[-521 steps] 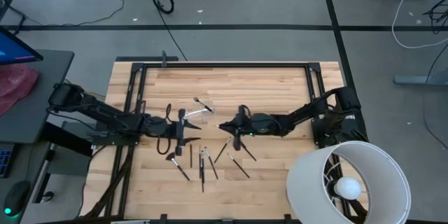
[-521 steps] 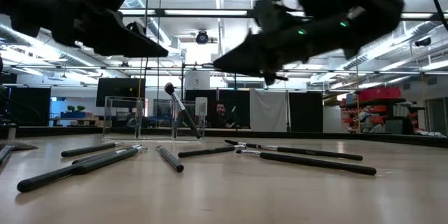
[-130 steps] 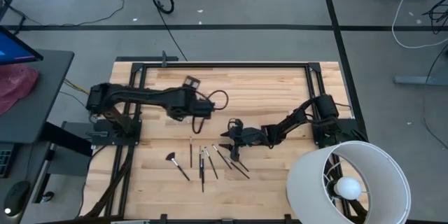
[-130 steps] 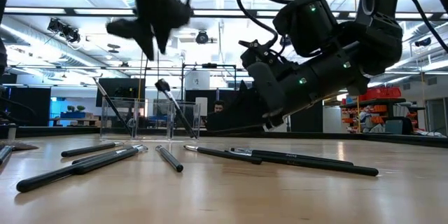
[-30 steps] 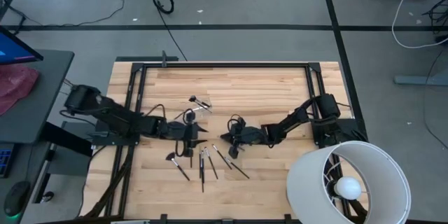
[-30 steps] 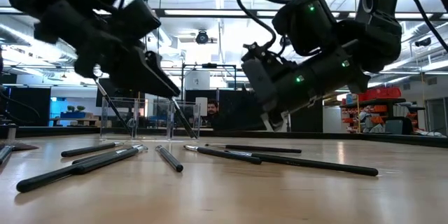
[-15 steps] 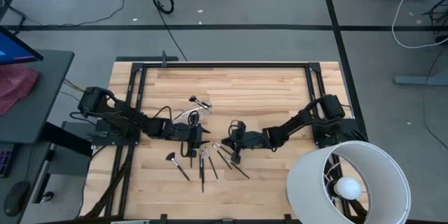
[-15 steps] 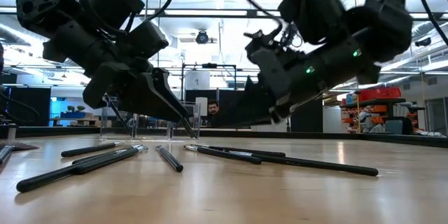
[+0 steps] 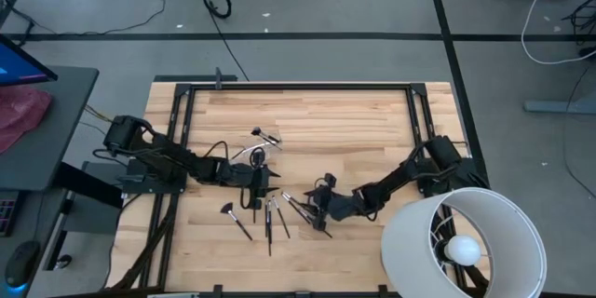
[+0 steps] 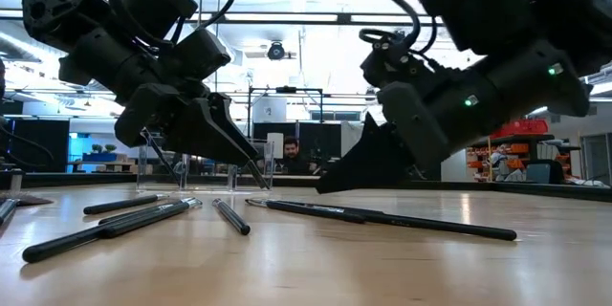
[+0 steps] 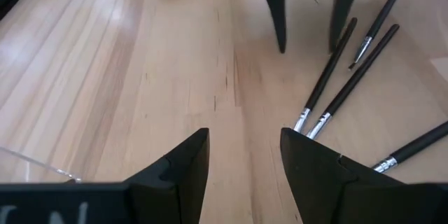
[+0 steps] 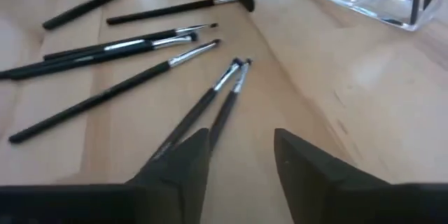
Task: Put items in baskets/containers
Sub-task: Put the eyeshadow brush into the left section of the transparent organizer
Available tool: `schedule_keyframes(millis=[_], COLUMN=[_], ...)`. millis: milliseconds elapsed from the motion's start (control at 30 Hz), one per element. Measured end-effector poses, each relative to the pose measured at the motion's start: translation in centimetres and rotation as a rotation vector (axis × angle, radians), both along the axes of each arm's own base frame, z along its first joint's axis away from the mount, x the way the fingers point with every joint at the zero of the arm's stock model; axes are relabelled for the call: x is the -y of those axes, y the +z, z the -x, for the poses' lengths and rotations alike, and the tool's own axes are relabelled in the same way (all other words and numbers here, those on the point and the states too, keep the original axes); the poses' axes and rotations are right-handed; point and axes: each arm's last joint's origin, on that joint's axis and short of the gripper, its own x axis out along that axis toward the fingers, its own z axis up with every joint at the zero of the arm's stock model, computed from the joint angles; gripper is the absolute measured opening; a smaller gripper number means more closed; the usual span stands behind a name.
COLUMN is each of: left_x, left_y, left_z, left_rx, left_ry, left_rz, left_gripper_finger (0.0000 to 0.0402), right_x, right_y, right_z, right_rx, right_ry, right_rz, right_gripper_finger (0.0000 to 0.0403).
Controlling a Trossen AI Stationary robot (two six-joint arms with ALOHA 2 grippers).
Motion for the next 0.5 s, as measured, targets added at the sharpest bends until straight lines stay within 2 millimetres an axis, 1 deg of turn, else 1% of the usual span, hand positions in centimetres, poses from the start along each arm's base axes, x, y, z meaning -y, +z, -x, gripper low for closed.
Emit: schedule_keyframes(millis=[133,367,500], left_x=[0.0,0.0,0.0], left_y=[0.0,0.0,0.0], left_z=[0.0,0.0,0.0], left_rx=[0.0,0.0,0.0], left_ry=[0.0,0.001,0.001], left_rz=[0.0,0.001,0.002], left_gripper_finger=[0.0181,0.0181,0.0181], right_x=[-0.1,-0.1,0.0], right_y=[0.1,-0.3,-0.9], right_z=[-0.1,0.2,0.1], right_rx=[0.016,-0.017,-0.017], right_ry=[-0.01,-0.022,-0.031], right_rz=[-0.026,-0.045,-0.057], right_gripper_finger=[0.0169,0.0167,0.0166])
